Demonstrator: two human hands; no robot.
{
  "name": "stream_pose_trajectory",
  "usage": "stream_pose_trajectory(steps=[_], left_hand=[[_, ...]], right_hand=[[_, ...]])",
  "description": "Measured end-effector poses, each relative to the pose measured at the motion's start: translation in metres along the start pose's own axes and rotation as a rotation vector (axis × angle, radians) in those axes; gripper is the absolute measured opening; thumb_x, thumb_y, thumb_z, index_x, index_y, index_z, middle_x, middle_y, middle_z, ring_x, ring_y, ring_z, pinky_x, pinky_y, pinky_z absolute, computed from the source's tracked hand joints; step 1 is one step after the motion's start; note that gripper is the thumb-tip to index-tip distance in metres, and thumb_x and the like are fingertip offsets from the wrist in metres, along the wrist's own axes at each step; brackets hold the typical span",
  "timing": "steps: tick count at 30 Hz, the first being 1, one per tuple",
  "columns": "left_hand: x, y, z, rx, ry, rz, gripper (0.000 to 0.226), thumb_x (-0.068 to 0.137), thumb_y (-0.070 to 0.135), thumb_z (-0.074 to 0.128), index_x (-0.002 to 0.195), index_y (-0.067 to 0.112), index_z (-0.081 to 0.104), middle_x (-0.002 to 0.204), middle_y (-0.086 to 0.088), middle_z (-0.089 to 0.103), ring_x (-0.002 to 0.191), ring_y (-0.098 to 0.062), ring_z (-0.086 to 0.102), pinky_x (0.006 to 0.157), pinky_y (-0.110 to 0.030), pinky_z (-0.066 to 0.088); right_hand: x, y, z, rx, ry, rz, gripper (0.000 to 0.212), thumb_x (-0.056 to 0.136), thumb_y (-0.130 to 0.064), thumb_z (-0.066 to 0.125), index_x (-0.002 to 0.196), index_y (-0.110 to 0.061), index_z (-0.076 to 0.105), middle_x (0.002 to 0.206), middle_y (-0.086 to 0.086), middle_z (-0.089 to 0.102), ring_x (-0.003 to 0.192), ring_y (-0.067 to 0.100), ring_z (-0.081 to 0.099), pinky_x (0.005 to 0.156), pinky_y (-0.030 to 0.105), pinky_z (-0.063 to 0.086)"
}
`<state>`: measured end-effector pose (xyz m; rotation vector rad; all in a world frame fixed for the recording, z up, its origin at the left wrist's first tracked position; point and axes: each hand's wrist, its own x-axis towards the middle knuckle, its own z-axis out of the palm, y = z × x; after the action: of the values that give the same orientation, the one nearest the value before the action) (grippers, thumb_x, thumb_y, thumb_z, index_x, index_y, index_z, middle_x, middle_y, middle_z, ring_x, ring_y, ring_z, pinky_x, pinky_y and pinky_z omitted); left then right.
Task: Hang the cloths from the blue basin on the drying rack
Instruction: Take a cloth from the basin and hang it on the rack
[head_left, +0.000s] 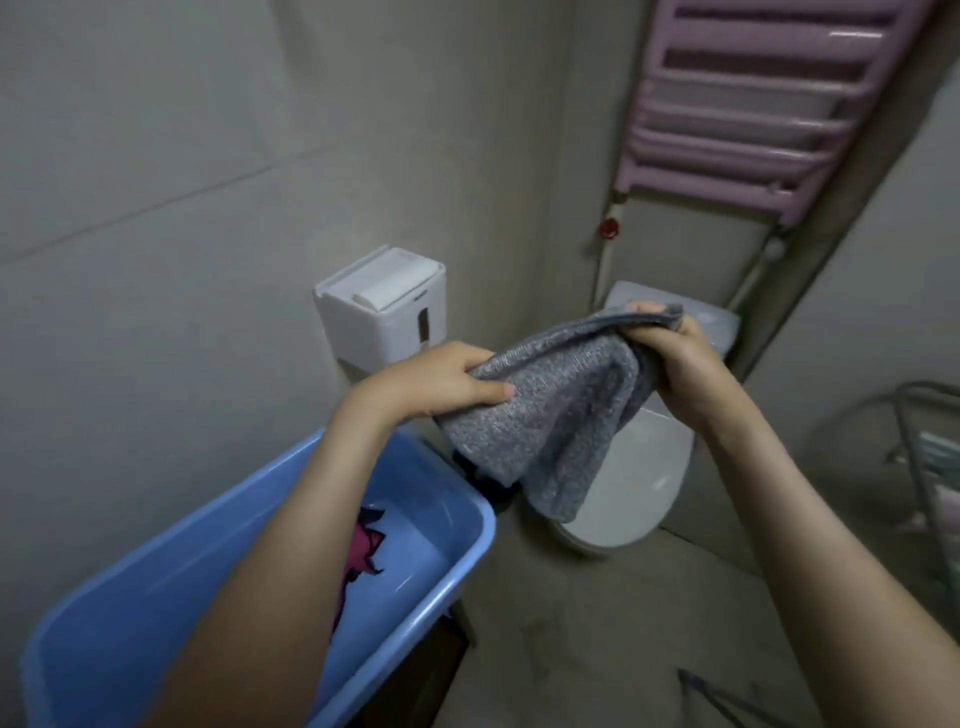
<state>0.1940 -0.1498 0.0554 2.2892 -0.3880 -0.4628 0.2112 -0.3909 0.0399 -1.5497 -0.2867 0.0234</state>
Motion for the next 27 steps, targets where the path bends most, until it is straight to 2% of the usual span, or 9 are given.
stream_pose_trajectory(steps=[4, 10, 15, 17, 20, 21, 23, 25, 27], left_hand=[[0.025, 0.048, 0.04, -0.012, -0.104, 0.167, 0.009, 0.092, 0.023, 0.06, 0.098, 0.022, 0.066, 0.094, 0.005, 0.068, 0.088, -0.008, 0.06, 0.085, -0.027, 0.047], [0.036, 0.122, 0.127, 0.027, -0.407, 0.314, 0.01, 0.095, 0.024, 0.056, 0.1, 0.023, 0.064, 0.109, -0.005, 0.068, 0.105, -0.023, 0.063, 0.095, -0.041, 0.047], [0.007, 0.204, 0.216, 0.161, -0.657, 0.408, 0.015, 0.097, 0.021, 0.05, 0.107, 0.016, 0.061, 0.089, 0.006, 0.064, 0.074, -0.005, 0.062, 0.059, -0.018, 0.048], [-0.006, 0.231, 0.252, 0.253, -0.693, 0.45, 0.015, 0.099, 0.023, 0.047, 0.105, 0.019, 0.06, 0.088, 0.002, 0.061, 0.072, -0.01, 0.057, 0.056, -0.024, 0.049], [-0.019, 0.267, 0.299, 0.276, -0.732, 0.468, 0.018, 0.1, 0.028, 0.045, 0.094, 0.016, 0.057, 0.083, -0.005, 0.052, 0.067, -0.017, 0.052, 0.054, -0.028, 0.049], [-0.023, 0.276, 0.312, 0.268, -0.736, 0.452, 0.019, 0.101, 0.029, 0.043, 0.099, 0.014, 0.056, 0.081, -0.005, 0.05, 0.062, -0.018, 0.053, 0.048, -0.025, 0.048], [-0.035, 0.299, 0.347, 0.236, -0.766, 0.438, 0.023, 0.102, 0.026, 0.038, 0.116, 0.012, 0.05, 0.088, -0.011, 0.059, 0.054, -0.019, 0.058, 0.04, -0.022, 0.046], [-0.043, 0.314, 0.376, 0.177, -0.773, 0.463, 0.024, 0.103, 0.02, 0.032, 0.119, 0.011, 0.047, 0.076, -0.015, 0.065, 0.047, -0.019, 0.058, 0.039, -0.023, 0.048], [-0.049, 0.328, 0.403, 0.11, -0.799, 0.477, 0.021, 0.102, 0.017, 0.027, 0.11, 0.015, 0.047, 0.054, -0.009, 0.062, 0.039, -0.016, 0.055, 0.039, -0.022, 0.047]], right_hand=[[-0.05, -0.012, -0.058, -0.005, 0.219, -0.031, 0.011, 0.089, -0.003, 0.052, 0.083, -0.007, 0.06, 0.074, 0.001, 0.063, 0.071, 0.009, 0.06, 0.067, 0.018, 0.049], [-0.172, -0.027, -0.132, -0.118, 0.543, -0.035, 0.007, 0.076, -0.013, 0.058, 0.081, -0.012, 0.063, 0.067, -0.009, 0.066, 0.068, 0.005, 0.06, 0.065, 0.018, 0.048], [-0.309, -0.048, -0.18, -0.199, 0.808, 0.008, 0.011, 0.086, -0.007, 0.058, 0.092, -0.011, 0.066, 0.076, -0.006, 0.071, 0.076, 0.006, 0.064, 0.075, 0.022, 0.051], [-0.363, -0.059, -0.192, -0.234, 0.921, 0.035, 0.01, 0.085, -0.008, 0.06, 0.092, -0.013, 0.067, 0.076, -0.008, 0.072, 0.077, 0.005, 0.064, 0.078, 0.023, 0.051], [-0.429, -0.076, -0.199, -0.283, 1.017, 0.12, 0.012, 0.089, -0.015, 0.059, 0.079, -0.014, 0.063, 0.055, -0.005, 0.065, 0.052, 0.005, 0.058, 0.051, 0.019, 0.049], [-0.447, -0.08, -0.199, -0.296, 1.041, 0.178, 0.024, 0.095, -0.015, 0.053, 0.071, -0.013, 0.058, 0.042, -0.002, 0.056, 0.037, 0.007, 0.048, 0.038, 0.016, 0.038], [-0.491, -0.083, -0.206, -0.329, 1.132, 0.309, 0.034, 0.1, -0.02, 0.043, 0.068, -0.014, 0.053, 0.032, 0.003, 0.044, 0.024, 0.011, 0.035, 0.031, 0.012, 0.023], [-0.52, -0.082, -0.209, -0.316, 1.194, 0.419, 0.027, 0.101, -0.028, 0.04, 0.086, -0.015, 0.057, 0.042, 0.012, 0.054, 0.026, 0.018, 0.044, 0.03, 0.015, 0.029], [-0.542, -0.079, -0.212, -0.215, 1.253, 0.432, 0.021, 0.102, -0.027, 0.039, 0.111, -0.015, 0.054, 0.079, 0.019, 0.066, 0.039, 0.024, 0.06, 0.031, 0.023, 0.042]])
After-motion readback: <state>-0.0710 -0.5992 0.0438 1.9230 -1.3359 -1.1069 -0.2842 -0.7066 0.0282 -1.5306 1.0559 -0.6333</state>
